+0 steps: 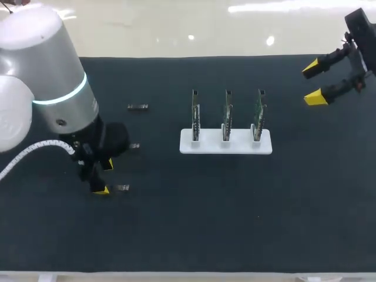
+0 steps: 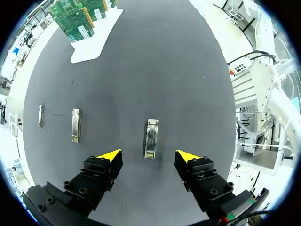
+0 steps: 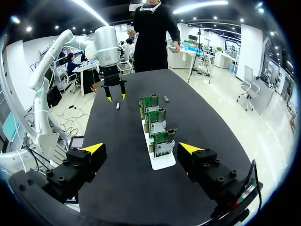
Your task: Pick up the optical module with the left hand, and insert it into the network port with the right hand.
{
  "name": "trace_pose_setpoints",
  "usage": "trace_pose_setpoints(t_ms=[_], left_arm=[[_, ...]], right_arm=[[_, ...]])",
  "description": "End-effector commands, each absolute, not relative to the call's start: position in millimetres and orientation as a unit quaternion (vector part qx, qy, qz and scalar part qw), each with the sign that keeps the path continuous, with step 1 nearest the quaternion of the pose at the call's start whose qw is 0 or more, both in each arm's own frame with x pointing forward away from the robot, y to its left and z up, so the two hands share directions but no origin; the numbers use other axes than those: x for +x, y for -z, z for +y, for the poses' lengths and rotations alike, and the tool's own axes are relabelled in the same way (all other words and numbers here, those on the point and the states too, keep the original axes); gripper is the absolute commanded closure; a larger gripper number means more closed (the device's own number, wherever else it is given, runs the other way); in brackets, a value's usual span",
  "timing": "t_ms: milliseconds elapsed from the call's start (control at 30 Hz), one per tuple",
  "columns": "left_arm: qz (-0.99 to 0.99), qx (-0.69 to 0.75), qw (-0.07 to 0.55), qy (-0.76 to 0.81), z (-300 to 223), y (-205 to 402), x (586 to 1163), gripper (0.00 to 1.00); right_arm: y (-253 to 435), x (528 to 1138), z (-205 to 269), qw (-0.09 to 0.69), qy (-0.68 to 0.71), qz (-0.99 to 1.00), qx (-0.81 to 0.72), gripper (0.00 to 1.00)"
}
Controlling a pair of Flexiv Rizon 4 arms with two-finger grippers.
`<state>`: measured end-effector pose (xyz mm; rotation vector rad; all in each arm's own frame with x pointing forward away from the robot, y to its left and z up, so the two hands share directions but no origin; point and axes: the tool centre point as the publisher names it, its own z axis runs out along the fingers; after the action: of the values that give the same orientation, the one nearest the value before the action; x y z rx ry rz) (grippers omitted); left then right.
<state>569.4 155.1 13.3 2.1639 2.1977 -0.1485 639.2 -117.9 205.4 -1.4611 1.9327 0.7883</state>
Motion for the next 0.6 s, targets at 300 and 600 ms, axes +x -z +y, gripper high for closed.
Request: trace_pose_setpoints(t_ms=[300,600], left_arm=[[0.705,0.707,0.022,0.048,159.2,3.9,565.6,0.0],[0.707,0.706,0.019,0.048,159.4,7.9,565.9,0.0]], right_arm=[[-204.7,639.9,-117.8,0.293,-0.297,0.725,-0.549,0.0],[-204.7,639.9,-117.8,0.293,-0.297,0.725,-0.549,0.0]])
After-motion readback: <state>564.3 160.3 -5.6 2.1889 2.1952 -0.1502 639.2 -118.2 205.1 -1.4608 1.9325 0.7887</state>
